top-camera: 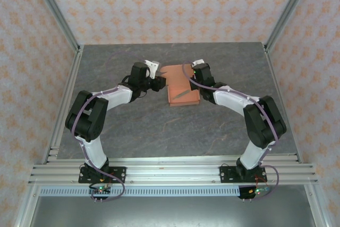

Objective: Fold the paper box

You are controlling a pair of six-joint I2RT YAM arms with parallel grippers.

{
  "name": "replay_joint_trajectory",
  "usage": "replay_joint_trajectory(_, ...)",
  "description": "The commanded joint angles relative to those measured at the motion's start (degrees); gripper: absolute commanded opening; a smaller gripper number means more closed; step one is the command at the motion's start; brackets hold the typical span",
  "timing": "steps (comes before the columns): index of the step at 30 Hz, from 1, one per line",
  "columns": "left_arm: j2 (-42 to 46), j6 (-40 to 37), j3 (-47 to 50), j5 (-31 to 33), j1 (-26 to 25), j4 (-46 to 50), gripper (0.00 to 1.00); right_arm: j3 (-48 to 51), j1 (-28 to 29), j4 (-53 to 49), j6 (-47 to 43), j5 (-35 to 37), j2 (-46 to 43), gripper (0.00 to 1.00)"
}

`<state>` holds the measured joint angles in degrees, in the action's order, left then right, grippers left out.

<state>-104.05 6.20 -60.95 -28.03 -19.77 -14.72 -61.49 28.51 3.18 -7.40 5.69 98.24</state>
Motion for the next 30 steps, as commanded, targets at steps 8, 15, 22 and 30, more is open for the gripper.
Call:
replay_joint_trajectory(8,0.79,-0.50,-0.40,-1.94,-1.09,-1.52,0.39,0.22,1.59,2.07,0.28,2.44,1.67,0.05)
replay_joint_trajectory(15,4.38,-3.82,2.74,0.15,1.27,-0.14,0.56,1.89,-0.80,2.16,-5.43,-6.93,-0.56,0.05)
replay_joint_trajectory(22,3.39,-6.75,1.42,-2.67,3.27,2.24,0.70,1.70,-1.97,1.34,-7.34,-9.01,-1.31,0.04)
replay_joint_trajectory(30,-1.15,-7.93,-3.30,-9.16,4.83,3.18,0.74,1.20,-2.10,0.77,-7.46,-9.20,-1.21,0.04)
